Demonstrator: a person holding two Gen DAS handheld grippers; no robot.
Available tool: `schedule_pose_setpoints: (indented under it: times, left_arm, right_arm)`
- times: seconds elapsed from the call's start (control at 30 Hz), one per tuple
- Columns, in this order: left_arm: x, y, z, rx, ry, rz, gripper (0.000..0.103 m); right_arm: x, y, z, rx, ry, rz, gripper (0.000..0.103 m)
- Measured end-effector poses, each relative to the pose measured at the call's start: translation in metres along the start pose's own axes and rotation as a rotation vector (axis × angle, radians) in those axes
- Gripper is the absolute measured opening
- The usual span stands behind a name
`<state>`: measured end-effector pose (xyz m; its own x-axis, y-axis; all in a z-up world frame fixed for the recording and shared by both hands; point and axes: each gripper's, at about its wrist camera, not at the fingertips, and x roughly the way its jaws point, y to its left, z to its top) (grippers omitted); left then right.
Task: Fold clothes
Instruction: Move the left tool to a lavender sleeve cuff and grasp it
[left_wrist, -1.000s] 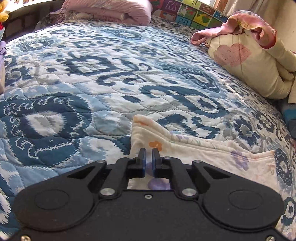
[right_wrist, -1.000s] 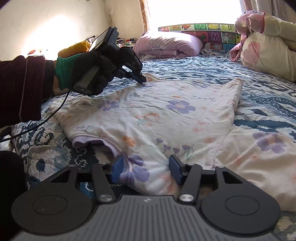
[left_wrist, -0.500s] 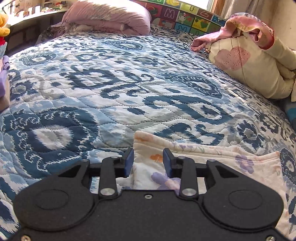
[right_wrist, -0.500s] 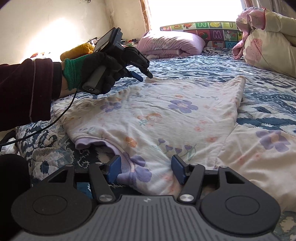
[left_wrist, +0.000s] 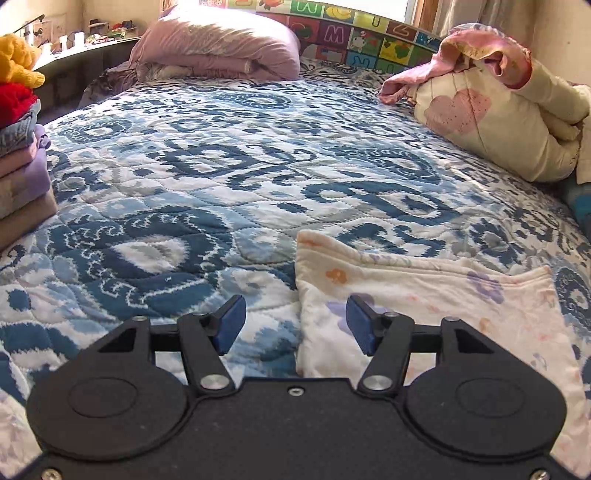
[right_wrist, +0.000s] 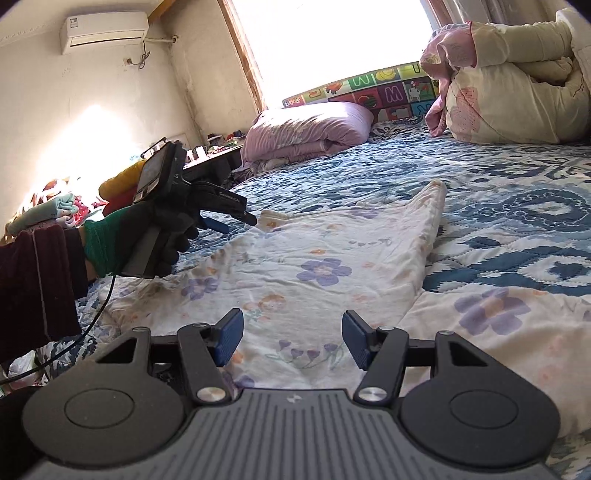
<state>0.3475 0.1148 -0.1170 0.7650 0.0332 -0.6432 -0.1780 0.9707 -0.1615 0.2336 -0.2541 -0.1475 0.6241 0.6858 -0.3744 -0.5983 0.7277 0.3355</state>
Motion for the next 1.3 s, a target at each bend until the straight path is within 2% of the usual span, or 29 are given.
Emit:
schedule_pose_setpoints:
  times: [0.03,0.13,0.2,0.23,0.27,0.3,0.37,0.43,0.5,0.57,0.67,0.73,0.8,0.9,1.0,1.1,1.17,1.2,1.23,1.27,1.3]
  left_arm:
    - [-0.021,-0.004,-0.016,-0.003,0.0,-0.029,0.059]
    - [-0.075,-0.019,-0.069,-0.011,0.023,-0.101,0.054]
    - [-0.102,-0.029,-0.105,-0.006,0.04,-0.136,0.054]
    - [-0.101,-0.042,-0.113,0.019,0.059,-0.115,0.054]
    - [-0.093,-0.054,-0.129,0.075,0.106,-0.063,0.053]
    - [-0.092,-0.063,-0.148,0.168,0.078,-0.021,0.054]
    - [-0.105,-0.072,-0.153,0.212,0.029,-0.01,0.054]
    - [-0.119,-0.08,-0.151,0.23,-0.008,-0.01,0.05]
    - [-0.114,-0.079,-0.158,0.237,0.006,0.028,0.055]
    - [-0.106,-0.058,-0.174,0.189,-0.018,-0.007,0.057]
    - [-0.123,-0.042,-0.171,0.114,-0.043,-0.075,0.057]
    - [-0.132,-0.025,-0.168,0.073,-0.105,-0.073,0.057]
    - [-0.139,-0.006,-0.165,0.032,-0.168,-0.062,0.057]
    - [-0.135,0.018,-0.159,-0.065,-0.134,-0.079,0.056]
    - [-0.124,0.04,-0.151,-0.159,-0.074,-0.116,0.053]
    - [-0.13,0.047,-0.138,-0.197,-0.175,-0.199,0.053]
    - [-0.119,0.063,-0.132,-0.276,-0.134,-0.279,0.055]
    - [-0.103,0.069,-0.13,-0.287,-0.058,-0.262,0.049]
    - [-0.098,0.079,-0.129,-0.324,-0.031,-0.228,0.025]
    - [-0.097,0.091,-0.127,-0.374,-0.028,-0.193,0.012]
    - [-0.104,0.106,-0.125,-0.45,-0.056,-0.213,0.02]
  right_arm:
    - [0.0,0.004,0.0,-0.021,0.001,0.008,0.059]
    - [0.004,0.02,-0.002,-0.111,0.033,0.024,0.038]
    - [0.009,0.032,-0.006,-0.166,0.06,0.018,0.037]
    - [0.013,0.038,-0.009,-0.198,0.08,0.009,0.037]
    - [0.018,0.045,-0.015,-0.244,0.117,-0.011,0.036]
    - [0.024,0.05,-0.022,-0.296,0.162,-0.036,0.036]
    - [0.033,0.06,-0.035,-0.389,0.238,-0.083,0.037]
    - [0.025,0.066,-0.035,-0.384,0.237,-0.099,0.037]
    - [0.014,0.064,-0.037,-0.344,0.207,-0.082,0.037]
    - [0.013,0.061,-0.044,-0.341,0.231,-0.109,0.037]
    - [0.002,0.061,-0.044,-0.312,0.203,-0.106,0.037]
    - [-0.01,0.061,-0.043,-0.289,0.167,-0.102,0.038]
    - [-0.019,0.061,-0.043,-0.282,0.112,-0.143,0.041]
    - [-0.028,0.056,-0.042,-0.211,0.036,-0.203,0.046]
    - [-0.029,0.047,-0.046,-0.132,0.046,-0.24,0.046]
    - [-0.029,0.046,-0.051,-0.104,0.034,-0.269,0.045]
    - [-0.028,0.048,-0.055,-0.095,0.037,-0.281,0.045]
    - [-0.026,0.05,-0.056,-0.096,0.04,-0.292,0.045]
    - [-0.024,0.052,-0.057,-0.105,0.04,-0.304,0.045]
    - [-0.022,0.056,-0.057,-0.127,0.037,-0.317,0.044]
    - [-0.02,0.062,-0.056,-0.155,0.031,-0.326,0.044]
